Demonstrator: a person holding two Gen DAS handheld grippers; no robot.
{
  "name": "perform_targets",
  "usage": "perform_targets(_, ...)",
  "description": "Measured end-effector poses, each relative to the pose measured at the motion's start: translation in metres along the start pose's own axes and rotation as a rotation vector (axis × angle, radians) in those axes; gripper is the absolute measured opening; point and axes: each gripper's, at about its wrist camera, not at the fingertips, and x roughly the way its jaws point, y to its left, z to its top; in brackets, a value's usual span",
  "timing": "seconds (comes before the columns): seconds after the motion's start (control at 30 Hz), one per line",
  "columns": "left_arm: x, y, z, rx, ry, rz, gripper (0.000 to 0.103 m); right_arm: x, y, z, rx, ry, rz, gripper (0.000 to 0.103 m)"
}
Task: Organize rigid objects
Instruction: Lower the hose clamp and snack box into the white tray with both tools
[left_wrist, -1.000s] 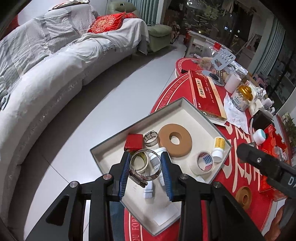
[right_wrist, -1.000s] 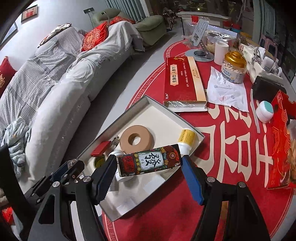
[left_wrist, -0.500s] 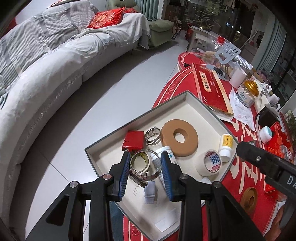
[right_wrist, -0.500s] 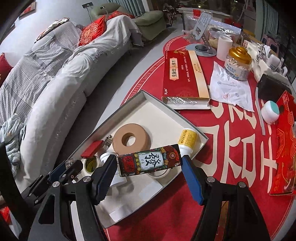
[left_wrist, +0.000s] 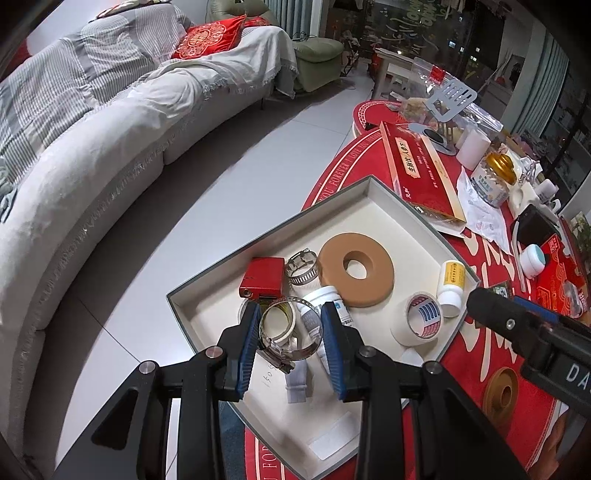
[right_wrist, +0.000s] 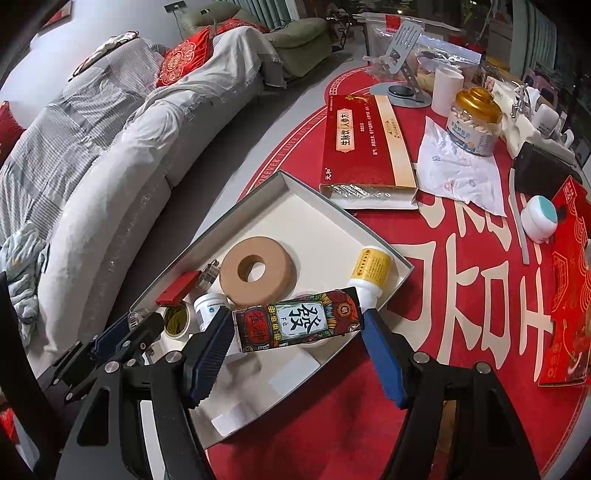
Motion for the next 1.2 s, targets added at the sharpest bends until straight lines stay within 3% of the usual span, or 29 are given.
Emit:
perform_targets(0.6,-0.003,0.008,-0.003,-0.009,-0.002,0.021,0.036,0.001,0.003,-0.004,-0.026,0.002,-0.017,0.072)
perform_targets(1.2,0.014,0.002,0.008,-0.019,0.006,0.065,0.036,0.016,0.008,0.013,-0.048,-0.008,-0.036,0.072)
